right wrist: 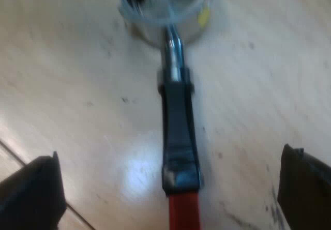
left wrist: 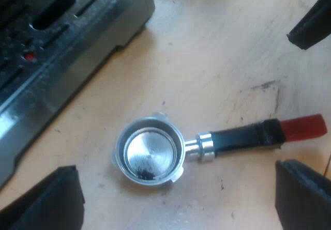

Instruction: Grind coffee beans and then tamp

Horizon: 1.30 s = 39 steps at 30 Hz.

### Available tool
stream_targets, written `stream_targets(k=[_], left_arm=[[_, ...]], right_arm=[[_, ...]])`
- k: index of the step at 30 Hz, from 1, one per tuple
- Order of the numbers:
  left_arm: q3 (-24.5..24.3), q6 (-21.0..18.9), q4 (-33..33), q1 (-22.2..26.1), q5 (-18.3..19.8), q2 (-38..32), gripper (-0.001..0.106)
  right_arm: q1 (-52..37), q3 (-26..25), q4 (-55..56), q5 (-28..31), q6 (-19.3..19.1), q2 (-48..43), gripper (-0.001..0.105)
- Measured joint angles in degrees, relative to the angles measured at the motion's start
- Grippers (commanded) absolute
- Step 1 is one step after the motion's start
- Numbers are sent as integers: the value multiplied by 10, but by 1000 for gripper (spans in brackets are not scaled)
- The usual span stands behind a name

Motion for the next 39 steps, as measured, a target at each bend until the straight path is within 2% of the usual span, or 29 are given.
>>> stream_targets(k=[2, 5, 9, 10, 11, 13, 16, 18, 20, 30, 31, 32, 39], left_arm=[[-18, -2, 22, 0, -5, -4, 78], [-49, -2, 77, 0, -32, -5, 78], [-88, -12, 141, 0, -104, -5, 78], [-90, -14, 144, 0, -112, -5, 78], [-102, -21, 161, 0, -140, -5, 78], [-113, -29, 178, 0, -161, -5, 78], [-116, -33, 187, 0, -170, -5, 78], [-127, -57, 207, 2, -204, -5, 78], [-127, -79, 211, 25, -238, -5, 78], [-127, -85, 210, 114, -233, 1, 78], [-127, -74, 208, 181, -181, 25, 78], [-127, -70, 207, 190, -178, 36, 78], [-127, -61, 193, 200, -191, 107, 78]], right_arm=[[0, -4, -23, 14, -29, -17, 85], [0, -4, -82, 32, -65, -31, 85], [0, -4, -147, 33, -115, -33, 85], [0, -4, -152, 33, -118, -33, 85], [0, -4, -165, 33, -139, -33, 85], [0, -4, -183, 33, -159, -31, 85], [0, -4, -200, 33, -179, -28, 85], [0, -4, -209, 34, -188, -23, 85], [0, -4, -221, 35, -188, -9, 85], [0, -4, -306, 37, -188, 57, 85], [0, -4, -328, 37, -188, 68, 85], [0, -4, -338, 37, -188, 74, 85], [0, -4, -356, 37, -188, 92, 85]])
